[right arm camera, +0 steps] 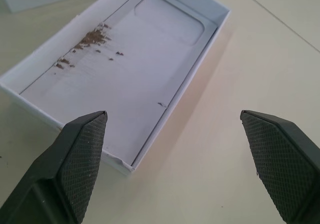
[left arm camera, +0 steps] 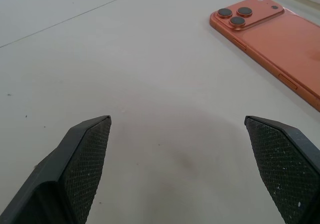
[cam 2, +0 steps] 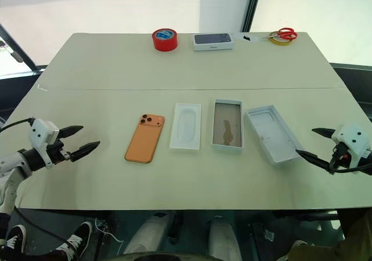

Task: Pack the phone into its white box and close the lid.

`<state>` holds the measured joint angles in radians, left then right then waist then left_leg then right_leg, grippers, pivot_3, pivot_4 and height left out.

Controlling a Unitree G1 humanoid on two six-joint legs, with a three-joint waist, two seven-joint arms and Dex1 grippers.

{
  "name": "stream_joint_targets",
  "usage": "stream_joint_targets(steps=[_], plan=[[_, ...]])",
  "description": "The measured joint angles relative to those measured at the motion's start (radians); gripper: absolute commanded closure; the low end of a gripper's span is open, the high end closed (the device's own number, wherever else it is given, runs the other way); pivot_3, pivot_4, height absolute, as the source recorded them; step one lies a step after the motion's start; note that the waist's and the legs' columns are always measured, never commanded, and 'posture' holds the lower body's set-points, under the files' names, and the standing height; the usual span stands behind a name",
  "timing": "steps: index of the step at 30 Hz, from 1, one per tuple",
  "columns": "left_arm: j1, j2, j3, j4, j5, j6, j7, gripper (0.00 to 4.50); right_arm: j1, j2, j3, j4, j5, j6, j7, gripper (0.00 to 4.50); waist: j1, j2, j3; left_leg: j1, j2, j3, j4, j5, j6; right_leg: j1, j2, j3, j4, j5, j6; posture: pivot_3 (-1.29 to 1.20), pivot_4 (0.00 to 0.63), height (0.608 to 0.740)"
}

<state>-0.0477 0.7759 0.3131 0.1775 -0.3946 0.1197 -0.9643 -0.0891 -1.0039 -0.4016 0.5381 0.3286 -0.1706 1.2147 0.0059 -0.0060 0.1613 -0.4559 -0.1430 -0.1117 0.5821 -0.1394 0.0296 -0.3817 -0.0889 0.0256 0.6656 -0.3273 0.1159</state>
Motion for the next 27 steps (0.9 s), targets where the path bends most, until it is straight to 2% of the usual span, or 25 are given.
stream_joint_targets(steps=[14, 27], plan=[[-0.031, -0.001, 0.015, 0.001, -0.018, -0.021, -0.029, 0.0, 0.02, -0.003, -0.008, -0.04, 0.049, 0.073, 0.072, 0.05, 0.0, 0.0, 0.0, 0.001, 0.0, 0.0, -0.001, 0.0, 0.0, 0.0, 0.0, 0.0, 0.0, 0.0, 0.0, 0.0, 0.15, 0.736], [-0.079, -0.027, -0.017, -0.005, 0.022, -0.01, 0.043, 0.0, 0.032, -0.002, -0.006, -0.117, 0.046, 0.077, 0.039, 0.05, 0.001, 0.001, 0.0, 0.001, 0.0, 0.001, -0.001, 0.0, 0.0, 0.0, 0.0, 0.0, 0.0, 0.0, 0.0, 0.0, 0.15, 0.736]])
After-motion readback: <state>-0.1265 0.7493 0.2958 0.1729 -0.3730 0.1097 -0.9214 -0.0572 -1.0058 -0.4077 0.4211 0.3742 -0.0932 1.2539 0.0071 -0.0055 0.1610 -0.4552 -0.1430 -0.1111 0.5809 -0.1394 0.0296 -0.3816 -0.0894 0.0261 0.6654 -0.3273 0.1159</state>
